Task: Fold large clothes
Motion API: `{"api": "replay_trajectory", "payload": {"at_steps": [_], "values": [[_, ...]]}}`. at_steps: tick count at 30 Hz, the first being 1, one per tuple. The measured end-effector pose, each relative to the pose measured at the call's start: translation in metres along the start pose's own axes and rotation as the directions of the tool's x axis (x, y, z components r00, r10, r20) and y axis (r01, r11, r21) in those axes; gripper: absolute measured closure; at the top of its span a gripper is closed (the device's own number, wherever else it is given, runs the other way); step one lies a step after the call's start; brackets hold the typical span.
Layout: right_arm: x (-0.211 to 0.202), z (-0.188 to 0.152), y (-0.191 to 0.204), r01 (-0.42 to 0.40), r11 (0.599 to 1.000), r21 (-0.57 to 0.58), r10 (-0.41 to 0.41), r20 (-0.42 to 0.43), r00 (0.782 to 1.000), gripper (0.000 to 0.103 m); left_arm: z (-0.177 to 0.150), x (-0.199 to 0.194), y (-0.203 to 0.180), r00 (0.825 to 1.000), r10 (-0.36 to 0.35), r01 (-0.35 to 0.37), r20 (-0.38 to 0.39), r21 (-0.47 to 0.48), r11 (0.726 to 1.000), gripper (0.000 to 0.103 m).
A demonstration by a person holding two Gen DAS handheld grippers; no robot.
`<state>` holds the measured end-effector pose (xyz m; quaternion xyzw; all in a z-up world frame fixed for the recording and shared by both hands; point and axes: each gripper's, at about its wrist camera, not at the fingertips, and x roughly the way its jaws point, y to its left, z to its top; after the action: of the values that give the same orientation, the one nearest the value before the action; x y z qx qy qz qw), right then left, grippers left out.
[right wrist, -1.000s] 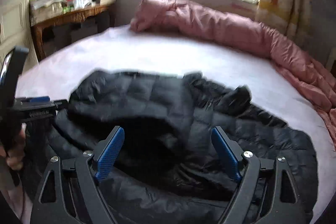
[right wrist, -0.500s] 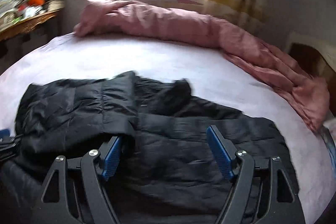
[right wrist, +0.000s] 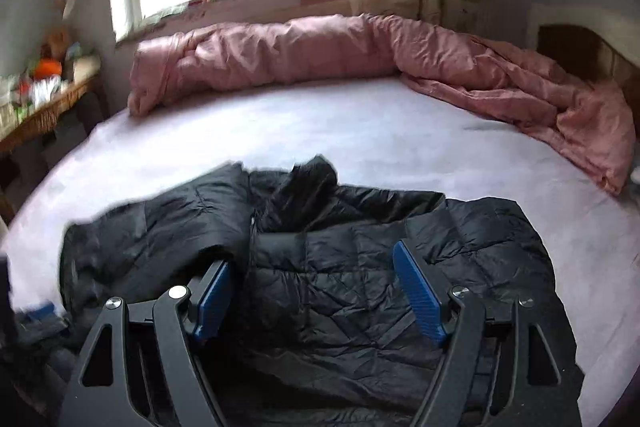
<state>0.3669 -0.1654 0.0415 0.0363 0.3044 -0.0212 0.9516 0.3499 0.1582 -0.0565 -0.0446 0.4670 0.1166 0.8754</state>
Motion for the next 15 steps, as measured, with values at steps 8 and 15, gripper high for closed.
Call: {"api": "replay_trajectory", "payload": {"at_steps": [8,15], "values": [[0.0,0.006,-0.031,-0.025,0.993,0.118,0.027,-0.019,0.999,0.025,0.003,0.003,0.005,1.0,-0.007,0.007,0.001,-0.007,1.0,0.033],[-0.023,0.009,-0.047,-0.105,0.965,0.241,0.087,0.084,0.993,0.025,0.003,0.004,0.004,1.0,0.023,-0.023,0.0,-0.007,1.0,0.036]]}}
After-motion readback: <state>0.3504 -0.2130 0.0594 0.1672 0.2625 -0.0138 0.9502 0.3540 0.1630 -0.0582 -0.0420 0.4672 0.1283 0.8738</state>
